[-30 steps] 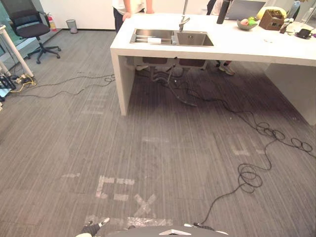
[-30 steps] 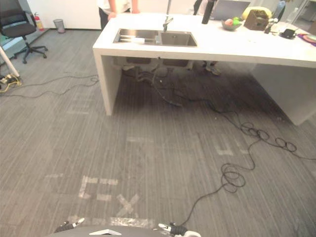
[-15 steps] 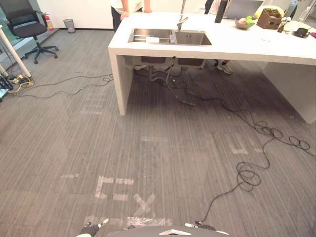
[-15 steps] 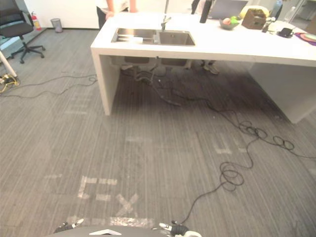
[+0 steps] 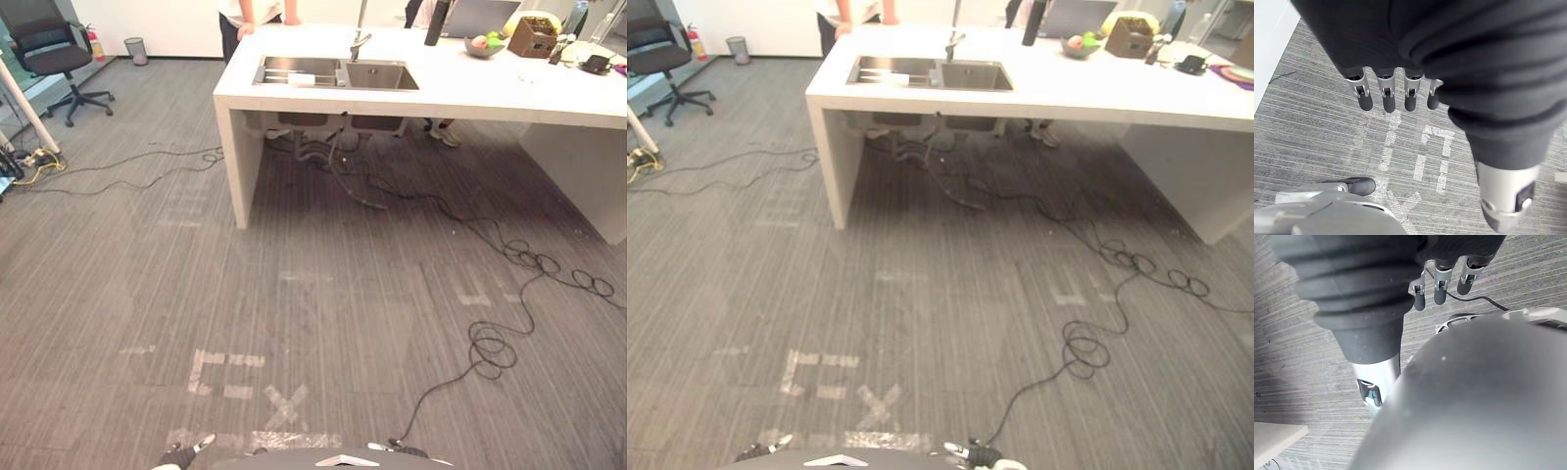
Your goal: Walk over to the sink, pick up the cup, carry it to the dishwasher, place the cup inside the dishwasher, then close the dishwasher door
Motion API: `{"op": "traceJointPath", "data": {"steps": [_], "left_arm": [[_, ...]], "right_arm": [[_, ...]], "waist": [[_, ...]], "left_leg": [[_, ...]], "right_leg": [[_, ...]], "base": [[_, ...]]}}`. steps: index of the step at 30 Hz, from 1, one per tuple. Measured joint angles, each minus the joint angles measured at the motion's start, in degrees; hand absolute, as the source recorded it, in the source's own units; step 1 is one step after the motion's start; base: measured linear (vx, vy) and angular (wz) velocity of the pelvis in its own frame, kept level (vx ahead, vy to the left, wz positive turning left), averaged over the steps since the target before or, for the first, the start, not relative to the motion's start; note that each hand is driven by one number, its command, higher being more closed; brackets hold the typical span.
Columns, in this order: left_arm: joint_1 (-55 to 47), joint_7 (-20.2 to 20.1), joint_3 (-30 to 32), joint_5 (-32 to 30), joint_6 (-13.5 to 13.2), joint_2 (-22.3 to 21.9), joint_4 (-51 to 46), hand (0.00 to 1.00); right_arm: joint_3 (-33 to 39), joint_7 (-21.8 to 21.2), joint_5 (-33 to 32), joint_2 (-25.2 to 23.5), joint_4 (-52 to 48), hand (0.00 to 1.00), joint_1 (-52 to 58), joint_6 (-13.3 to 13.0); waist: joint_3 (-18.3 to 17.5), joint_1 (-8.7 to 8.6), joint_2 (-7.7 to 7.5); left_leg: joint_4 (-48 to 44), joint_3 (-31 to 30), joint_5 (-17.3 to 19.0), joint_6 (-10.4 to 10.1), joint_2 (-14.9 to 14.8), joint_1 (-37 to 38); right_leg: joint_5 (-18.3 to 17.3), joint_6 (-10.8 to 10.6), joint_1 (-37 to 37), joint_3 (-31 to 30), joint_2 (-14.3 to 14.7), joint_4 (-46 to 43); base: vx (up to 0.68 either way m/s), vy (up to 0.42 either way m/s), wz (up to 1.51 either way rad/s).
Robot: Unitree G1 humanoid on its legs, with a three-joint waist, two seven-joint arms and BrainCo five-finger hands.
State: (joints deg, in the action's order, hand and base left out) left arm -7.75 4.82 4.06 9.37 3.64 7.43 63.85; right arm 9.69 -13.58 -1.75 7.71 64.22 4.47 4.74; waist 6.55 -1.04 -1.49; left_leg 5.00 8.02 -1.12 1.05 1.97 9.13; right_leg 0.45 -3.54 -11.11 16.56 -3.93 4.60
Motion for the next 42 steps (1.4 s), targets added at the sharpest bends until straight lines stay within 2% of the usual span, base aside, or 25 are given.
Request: {"op": "traceJointPath", "data": {"steps": [5,7,8,9,10,11,13,14,17,21,25,26,27,28,29,30,31,32,33,35,37,39,40,41,42], "left_arm": [[-0.05,-0.21,0.05,3.03,0.22,0.18,0.39,0.0],[-0.06,-0.19,0.0,3.05,0.22,0.11,0.37,0.0],[-0.23,-0.23,-0.02,3.02,0.25,0.33,0.33,0.0],[-0.43,-0.33,-0.06,3.0,0.2,0.62,0.04,0.0],[-0.43,-0.36,0.01,3.0,0.17,0.76,-0.32,0.0],[-0.14,-0.29,0.47,3.0,0.18,0.66,-0.31,0.0],[-0.04,-0.12,1.19,4.32,0.21,0.9,-0.5,0.0],[0.0,0.25,2.49,5.79,0.5,0.89,-0.4,0.0],[-0.49,2.38,5.25,8.47,1.89,0.21,-0.3,0.0],[-0.33,2.79,9.79,5.95,2.0,-1.56,-0.89,0.0],[-0.65,3.21,11.83,3.09,1.82,-2.81,-3.84,0.0],[-1.03,3.32,12.01,2.12,1.48,-3.44,-4.69,0.0],[-1.61,3.61,12.61,1.6,1.24,-5.0,-4.66,0.0],[-1.59,3.7,13.12,1.59,1.06,-5.57,-4.68,0.0],[-1.59,3.76,13.39,1.51,0.77,-5.93,-4.67,0.0],[-1.4,3.72,13.83,0.9,0.28,-6.49,-4.61,0.0],[-1.34,3.71,13.92,0.18,-0.29,-6.98,-4.64,0.0],[-1.19,3.68,13.89,-1.36,-1.81,-7.29,-4.78,0.0],[-0.8,3.77,13.7,-2.98,-3.09,-6.96,-5.25,0.0],[-0.74,4.56,11.43,-4.28,-4.93,-6.03,-6.93,0.0],[-0.78,5.18,8.73,-5.24,-6.74,-5.4,-8.45,0.0],[-0.7,6.07,6.38,-6.32,-8.57,-5.12,-9.39,0.0],[-0.72,7.35,4.85,-7.15,-10.6,-4.97,-9.73,0.0],[-0.72,7.87,4.26,-7.28,-11.5,-4.82,-9.7,0.0],[-0.7,8.79,4.01,-7.34,-12.64,-3.88,-9.86,0.0]], "right_arm": [[0.15,0.46,-0.1,-0.14,-0.01,0.0,0.07,0.03],[0.64,0.44,-0.19,-0.12,-0.2,0.0,0.12,-0.01],[1.21,0.47,-0.26,-0.4,-0.37,0.0,0.16,-0.06],[1.93,0.46,-0.34,-0.81,-0.4,0.0,0.42,-0.08],[2.09,0.4,-0.4,-0.82,-0.39,0.0,0.44,-0.11],[2.87,0.0,-0.73,-0.77,-0.54,0.0,0.28,-0.42],[3.04,-0.17,-1.4,-0.99,-0.66,0.0,-0.33,-1.24],[2.92,-0.15,-2.13,-1.24,-0.39,0.0,-0.07,-1.28],[3.2,-0.2,-4.22,-1.64,-0.43,0.0,0.58,-1.89],[4.91,-0.27,-5.34,-1.81,-2.57,0.0,2.3,-1.93],[4.84,-0.34,-5.72,-2.5,-5.42,0.0,4.86,-1.76],[4.93,-0.76,-5.85,-2.2,-6.11,0.0,5.85,-1.29],[5.1,-1.32,-5.83,-0.79,-6.78,0.0,5.99,-0.59],[5.15,-1.31,-5.82,-0.26,-6.5,0.0,5.9,-0.3],[5.19,-1.48,-5.97,0.32,-5.82,0.0,5.86,0.56],[5.84,-2.16,-6.58,1.07,-4.95,0.0,5.86,0.85],[6.28,-2.59,-6.88,1.41,-4.66,0.0,5.86,0.85],[6.41,-2.66,-6.87,1.85,-4.63,0.0,5.9,0.72],[6.26,-2.6,-6.91,1.73,-4.5,0.0,6.1,0.58],[5.9,-2.54,-7.07,1.23,-2.76,0.0,5.3,0.41],[5.04,-2.58,-7.48,1.37,-2.53,0.0,4.03,-0.03],[5.08,-2.62,-7.5,1.07,-3.02,0.0,3.46,-1.09],[5.08,-2.7,-7.37,1.14,-3.78,0.0,3.44,-1.78],[5.03,-2.65,-7.33,1.03,-3.77,0.0,3.46,-1.94],[4.84,-2.52,-7.32,0.09,-3.89,0.0,3.24,-2.09]], "waist": [[0.35,0.18,-0.06],[0.6,0.05,-0.19],[0.66,-0.16,-0.6],[0.69,-0.05,-1.14],[0.78,0.12,-1.31],[1.12,0.56,-1.51],[3.72,0.16,-1.35],[3.88,0.25,-1.63],[3.82,0.47,-1.48],[4.33,0.74,-0.37],[4.35,0.71,-0.01],[3.9,0.35,0.85],[2.51,0.39,2.64],[1.75,0.19,3.28],[0.77,0.03,4.03],[0.32,-0.37,4.96],[0.22,-0.31,5.49],[0.45,-0.48,6.36],[1.03,-0.37,5.97],[2.0,0.89,4.42],[2.22,1.9,4.11],[2.34,1.97,4.0],[2.5,2.28,4.15],[2.84,2.64,3.97],[3.07,2.62,3.36]], "left_leg": [[-0.01,-0.47,0.13,0.18,0.3,0.99],[-0.03,-0.95,0.68,0.55,0.51,1.29],[-0.05,-1.74,1.44,1.29,1.12,1.6],[-0.06,-2.26,2.27,2.05,1.88,1.88],[-0.08,-2.5,2.34,2.27,2.3,1.89],[-0.46,-3.07,2.62,2.88,2.79,1.87],[-4.8,-4.33,4.76,4.21,2.37,1.93],[-7.5,-4.98,6.73,4.08,1.63,1.85],[-10.62,-6.53,9.64,3.2,-0.53,0.92],[-16.92,-8.62,15.74,0.66,-4.42,-0.29],[-21.82,-9.94,24.18,-3.45,-7.25,3.72],[-21.31,-10.0,26.01,-4.83,-8.83,5.53],[-22.96,-9.7,25.61,-4.74,-10.82,5.49],[-25.13,-9.68,24.46,-5.12,-11.62,4.59],[-31.1,-10.25,21.08,-5.27,-12.04,1.36],[-39.9,-10.85,16.3,-5.35,-13.1,-2.56],[-45.41,-11.06,13.64,-5.84,-14.03,-5.32],[-57.07,-9.47,13.67,-5.57,-16.28,-9.89],[-65.89,-7.94,15.65,-4.89,-17.31,-13.48],[-68.65,-5.03,18.76,-5.0,-15.38,-17.31],[-62.98,0.41,21.27,-4.19,-13.51,-22.22],[-48.48,4.72,20.11,-3.63,-11.14,-25.6],[-31.62,4.19,11.18,-2.57,-9.11,-26.08],[-29.57,3.72,5.35,-1.39,-8.66,-25.53],[-27.76,4.34,4.88,1.01,-6.88,-23.69]], "right_leg": [[-0.4,-0.17,-0.98,0.28,-0.23,-0.29],[-2.93,-0.5,0.14,1.23,-1.06,-4.58],[-6.47,-1.94,2.36,1.67,-2.84,-10.57],[-9.31,-5.23,4.94,1.68,-5.11,-18.1],[-10.57,-6.73,6.5,1.47,-6.13,-22.28],[-11.14,-5.28,11.52,-0.15,-8.17,-33.22],[-9.62,-1.98,17.45,-3.0,-9.92,-46.91],[-11.8,-2.18,18.97,-3.43,-9.75,-48.86],[-12.53,-1.92,21.28,-2.04,-8.82,-39.03],[-5.39,-2.34,23.95,-4.05,-5.9,-20.76],[-3.11,-1.11,24.43,-5.02,-4.98,-23.84],[-1.24,-0.28,24.85,-5.16,-3.76,-26.83],[-5.81,0.97,25.88,-4.24,-1.96,-30.54],[-6.75,1.75,26.28,-3.87,-1.57,-31.84],[-9.1,3.12,25.8,-3.25,-1.11,-32.48],[-10.28,4.16,23.4,-2.59,0.24,-30.14],[-10.51,4.46,21.47,-2.2,1.17,-28.1],[-10.7,4.88,16.62,-1.92,3.44,-23.86],[-10.82,5.5,10.24,-1.62,5.05,-19.74],[-11.23,6.36,2.8,-2.36,5.38,-15.52],[-11.32,6.5,-0.88,-4.53,5.07,-13.08],[-11.75,5.76,-3.08,-6.58,4.41,-11.17],[-13.88,3.83,-4.22,-8.7,4.01,-10.64],[-14.81,2.95,-4.99,-10.13,3.78,-10.63],[-15.6,3.15,-5.85,-11.88,2.9,-10.48]], "base": [[0.0,0.001,0.02],[0.0,0.029,0.16],[0.03,0.075,0.4],[0.06,0.069,0.39],[0.08,0.059,0.33],[0.06,0.034,0.24],[0.1,0.025,0.38],[0.14,0.004,0.36],[0.17,-0.022,0.27],[0.36,-0.142,0.19],[0.5,-0.328,0.26],[0.72,-0.434,0.17],[0.61,-0.353,0.06],[0.61,-0.356,-0.01],[0.61,-0.384,0.02],[0.62,-0.369,0.09],[0.63,-0.319,0.13],[0.62,-0.279,0.12],[0.7,-0.304,0.09],[0.51,-0.201,-0.21],[0.41,-0.046,-0.65],[0.45,0.048,-0.8],[0.34,0.109,-0.82],[0.45,0.171,-0.85],[0.46,0.174,-0.39]]}}
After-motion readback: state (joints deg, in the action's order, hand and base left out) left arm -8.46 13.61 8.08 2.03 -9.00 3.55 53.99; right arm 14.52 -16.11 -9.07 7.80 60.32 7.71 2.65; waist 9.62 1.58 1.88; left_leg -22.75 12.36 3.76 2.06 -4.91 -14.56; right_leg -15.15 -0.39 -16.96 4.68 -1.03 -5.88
